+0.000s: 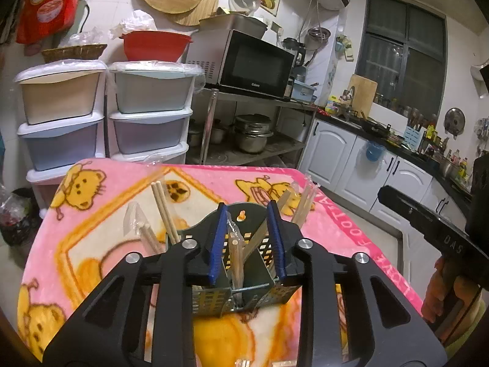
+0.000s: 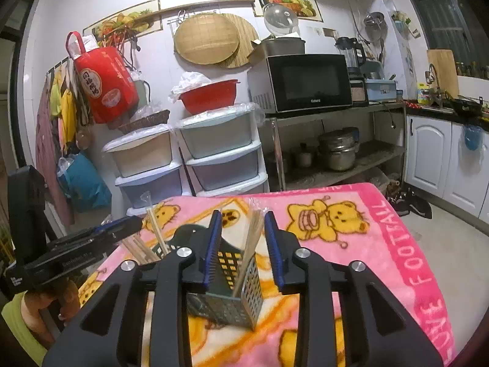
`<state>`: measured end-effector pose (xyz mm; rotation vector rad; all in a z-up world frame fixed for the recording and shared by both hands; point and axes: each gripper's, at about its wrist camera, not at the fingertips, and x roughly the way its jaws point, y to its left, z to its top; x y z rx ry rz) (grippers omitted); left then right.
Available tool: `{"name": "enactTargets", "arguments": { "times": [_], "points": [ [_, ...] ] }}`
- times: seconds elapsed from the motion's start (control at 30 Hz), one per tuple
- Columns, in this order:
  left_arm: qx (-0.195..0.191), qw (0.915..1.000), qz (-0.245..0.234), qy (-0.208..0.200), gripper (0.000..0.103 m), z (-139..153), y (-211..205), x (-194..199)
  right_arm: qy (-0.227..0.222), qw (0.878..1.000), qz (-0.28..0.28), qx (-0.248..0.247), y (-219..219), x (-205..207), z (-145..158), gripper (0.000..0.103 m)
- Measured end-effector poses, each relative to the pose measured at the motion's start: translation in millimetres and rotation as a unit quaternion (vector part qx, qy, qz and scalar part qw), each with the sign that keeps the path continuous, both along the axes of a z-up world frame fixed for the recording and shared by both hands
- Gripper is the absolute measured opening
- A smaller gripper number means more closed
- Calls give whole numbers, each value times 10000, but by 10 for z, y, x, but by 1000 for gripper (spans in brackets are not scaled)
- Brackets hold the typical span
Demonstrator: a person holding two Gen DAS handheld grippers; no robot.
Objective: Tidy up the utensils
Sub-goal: 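Open both tools to release the chopsticks into the caddy, then withdraw both open tools from the caddy toward the remaining chopsticks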
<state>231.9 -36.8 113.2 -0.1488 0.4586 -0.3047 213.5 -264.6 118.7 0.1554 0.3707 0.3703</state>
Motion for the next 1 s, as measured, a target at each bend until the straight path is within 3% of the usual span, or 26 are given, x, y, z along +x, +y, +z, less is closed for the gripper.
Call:
{"name": "enactTargets", "arguments": {
  "times": [0.17, 0.4, 0.47, 0.57, 1.0],
  "points": [
    [-31, 10000, -13, -42, 42, -13, 28, -120, 69, 10000, 12, 2, -48, -77, -29, 41],
    [-121, 9999, 11, -91, 79, -14, 89, -289, 102, 9999, 57, -4, -99, -205, -54, 52],
    [-142, 9998, 29, -103, 86, -12, 100, -330, 121, 9999, 61, -14, -109, -243, -74, 53],
    [-184, 9998, 32, -112, 92, -6, 114, -380, 146, 9999, 66, -34, -126, -291, -101, 56],
    [-211, 9997, 93, -57, 92, -87, 142, -557, 241, 9997, 60, -59, -156, -430, -195, 62]
  ]
}}
